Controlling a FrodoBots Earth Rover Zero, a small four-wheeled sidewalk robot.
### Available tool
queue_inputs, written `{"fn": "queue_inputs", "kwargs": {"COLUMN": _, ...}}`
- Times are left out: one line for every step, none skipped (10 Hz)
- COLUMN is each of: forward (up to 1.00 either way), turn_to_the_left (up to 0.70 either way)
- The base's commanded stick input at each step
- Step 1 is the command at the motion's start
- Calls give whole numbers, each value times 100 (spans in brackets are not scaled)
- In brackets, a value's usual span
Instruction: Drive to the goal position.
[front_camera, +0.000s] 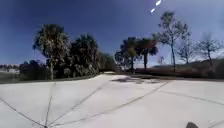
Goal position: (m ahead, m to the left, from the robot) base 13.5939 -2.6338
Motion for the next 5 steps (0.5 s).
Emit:
{"fn": "queue_inputs", "kwargs": {"forward": 100, "turn_to_the_left": 0}}
{"fn": "queue_inputs", "kwargs": {"forward": 100, "turn_to_the_left": 0}}
{"fn": "queue_inputs", "kwargs": {"forward": 100, "turn_to_the_left": 0}}
{"fn": "queue_inputs", "kwargs": {"forward": 100, "turn_to_the_left": 0}}
{"fn": "queue_inputs", "kwargs": {"forward": 100, "turn_to_the_left": 0}}
